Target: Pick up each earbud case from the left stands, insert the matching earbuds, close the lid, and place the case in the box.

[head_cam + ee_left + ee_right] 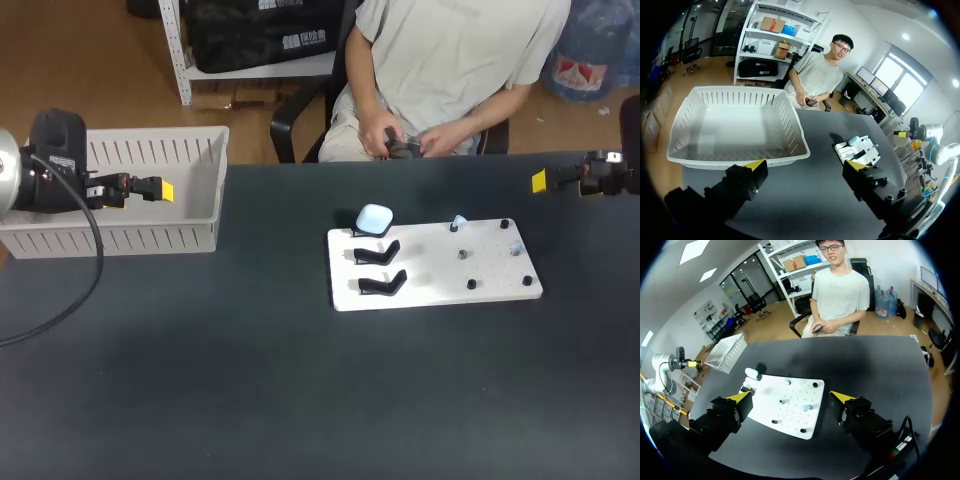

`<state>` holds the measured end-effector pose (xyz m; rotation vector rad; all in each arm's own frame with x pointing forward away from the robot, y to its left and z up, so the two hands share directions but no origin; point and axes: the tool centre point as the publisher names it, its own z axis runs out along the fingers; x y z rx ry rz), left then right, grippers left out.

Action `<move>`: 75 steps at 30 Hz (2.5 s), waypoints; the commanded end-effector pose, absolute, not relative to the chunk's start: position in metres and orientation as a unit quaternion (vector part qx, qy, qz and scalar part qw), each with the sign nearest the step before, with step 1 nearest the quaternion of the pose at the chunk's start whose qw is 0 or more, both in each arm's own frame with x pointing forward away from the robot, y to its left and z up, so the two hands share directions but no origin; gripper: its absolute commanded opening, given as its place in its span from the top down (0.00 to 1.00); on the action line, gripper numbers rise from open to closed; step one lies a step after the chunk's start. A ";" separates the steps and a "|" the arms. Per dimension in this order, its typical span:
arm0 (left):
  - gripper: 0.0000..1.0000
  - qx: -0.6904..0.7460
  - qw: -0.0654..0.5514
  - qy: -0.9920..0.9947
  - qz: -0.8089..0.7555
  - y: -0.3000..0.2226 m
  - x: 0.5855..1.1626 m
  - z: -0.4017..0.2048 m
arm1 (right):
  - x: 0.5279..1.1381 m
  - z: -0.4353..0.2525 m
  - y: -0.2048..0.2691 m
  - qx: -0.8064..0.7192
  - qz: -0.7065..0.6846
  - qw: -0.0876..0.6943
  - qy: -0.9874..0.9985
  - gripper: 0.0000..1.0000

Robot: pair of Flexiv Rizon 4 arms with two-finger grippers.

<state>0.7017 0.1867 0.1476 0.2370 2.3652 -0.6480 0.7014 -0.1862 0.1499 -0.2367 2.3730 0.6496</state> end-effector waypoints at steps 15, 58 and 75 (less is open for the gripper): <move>0.00 0.089 0.331 0.907 -0.245 0.186 0.701 0.149 | 0.702 0.150 -0.187 -0.091 0.249 0.329 0.907 0.00; 0.00 0.531 0.334 0.721 -0.295 0.024 0.732 0.131 | 0.702 0.150 -0.187 -0.091 0.249 0.329 0.907 0.00; 0.00 0.566 0.338 0.676 -0.330 -0.028 0.745 0.092 | 0.702 0.150 -0.187 -0.091 0.249 0.329 0.907 0.00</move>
